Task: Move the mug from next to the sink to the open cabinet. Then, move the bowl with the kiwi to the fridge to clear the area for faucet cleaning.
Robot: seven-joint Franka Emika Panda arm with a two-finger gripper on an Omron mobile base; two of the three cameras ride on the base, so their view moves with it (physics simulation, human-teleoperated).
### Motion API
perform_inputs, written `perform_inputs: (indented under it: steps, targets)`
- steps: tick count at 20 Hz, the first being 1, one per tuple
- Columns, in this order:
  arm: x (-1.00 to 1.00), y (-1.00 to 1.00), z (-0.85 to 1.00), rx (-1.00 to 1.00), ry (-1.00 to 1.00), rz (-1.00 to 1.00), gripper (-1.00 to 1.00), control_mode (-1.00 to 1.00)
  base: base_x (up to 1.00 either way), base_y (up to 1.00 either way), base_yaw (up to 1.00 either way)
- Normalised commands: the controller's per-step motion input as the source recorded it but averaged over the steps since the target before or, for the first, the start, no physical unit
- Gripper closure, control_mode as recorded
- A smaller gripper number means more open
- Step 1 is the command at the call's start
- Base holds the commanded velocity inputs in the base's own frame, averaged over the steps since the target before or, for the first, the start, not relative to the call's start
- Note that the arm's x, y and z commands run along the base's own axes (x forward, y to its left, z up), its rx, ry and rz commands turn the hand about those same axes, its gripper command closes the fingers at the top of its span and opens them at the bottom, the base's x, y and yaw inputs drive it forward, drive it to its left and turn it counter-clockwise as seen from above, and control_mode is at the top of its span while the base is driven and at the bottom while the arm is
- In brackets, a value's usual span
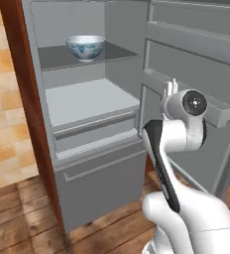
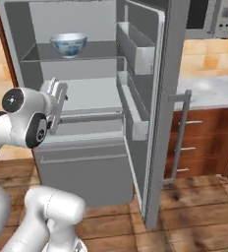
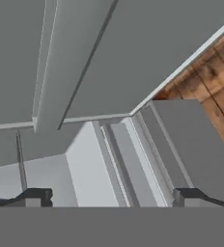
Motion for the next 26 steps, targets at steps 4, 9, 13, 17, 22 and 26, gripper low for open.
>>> perform_inputs:
  steps: [4, 9, 13, 17, 22, 26]
  targets:
    - [0.00, 0.00, 0.00, 0.00, 0.00, 0.00, -1.00, 1.00, -1.00, 0.50, -0.75]
    - [0.00, 0.00, 0.00, 0.00, 0.00, 0.00, -1.00, 1.00, -1.00, 0.58, -0.76]
    - [0.00, 0.00, 0.00, 0.00, 0.00, 0.00, -1.00, 1.00, -0.73, 0.36, -0.88]
    - [0.00, 0.00, 0.00, 0.00, 0.00, 0.00, -1.00, 1.00, -0.26, 0.12, -1.00]
    - [0.00, 0.00, 0.00, 0.00, 0.00, 0.00, -1.00, 1.00, 0.06, -0.18, -0.97]
    - [0.00, 0.00, 0.00, 0.00, 0.00, 0.00, -1.00, 1.00, 0.93, -0.03, -0.55]
